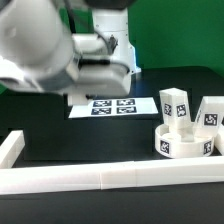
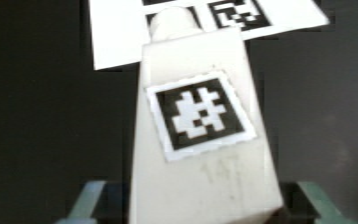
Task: Assemble stool
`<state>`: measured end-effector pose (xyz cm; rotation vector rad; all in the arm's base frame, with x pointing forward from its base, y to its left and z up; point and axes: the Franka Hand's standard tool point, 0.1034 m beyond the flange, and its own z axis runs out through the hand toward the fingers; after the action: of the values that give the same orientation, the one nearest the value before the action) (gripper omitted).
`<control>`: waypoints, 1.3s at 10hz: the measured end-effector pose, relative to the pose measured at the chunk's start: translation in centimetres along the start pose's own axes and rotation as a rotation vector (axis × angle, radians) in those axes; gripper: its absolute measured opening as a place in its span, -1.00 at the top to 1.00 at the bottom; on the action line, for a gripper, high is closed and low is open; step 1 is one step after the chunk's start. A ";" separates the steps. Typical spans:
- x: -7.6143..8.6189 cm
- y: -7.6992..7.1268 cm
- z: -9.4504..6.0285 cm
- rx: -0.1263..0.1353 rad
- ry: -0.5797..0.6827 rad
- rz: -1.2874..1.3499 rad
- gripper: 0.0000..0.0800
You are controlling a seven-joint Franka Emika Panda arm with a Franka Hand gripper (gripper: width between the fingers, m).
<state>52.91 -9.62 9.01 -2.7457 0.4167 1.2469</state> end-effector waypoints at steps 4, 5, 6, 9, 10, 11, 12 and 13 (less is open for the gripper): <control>1.6 -0.4 -1.2 0.003 0.256 -0.007 0.19; 2.0 -0.8 -1.8 0.005 0.344 -0.003 0.19; 0.7 -3.0 -2.5 0.019 0.447 0.003 0.19; -2.7 -6.7 -6.6 0.057 0.643 -0.034 0.19; -3.6 -7.6 -7.2 0.075 0.709 -0.033 0.19; -4.3 -8.7 -8.1 0.089 0.775 -0.031 0.19; -4.1 -8.8 -8.3 0.092 0.847 -0.037 0.19; -3.6 -8.7 -8.3 0.094 0.922 -0.034 0.19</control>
Offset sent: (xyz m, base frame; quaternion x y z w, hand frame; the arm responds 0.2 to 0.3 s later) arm 0.0000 0.0000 0.0000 0.0000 0.1296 0.0000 0.9916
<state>59.16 -2.16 17.02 -3.0446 0.4558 -0.1283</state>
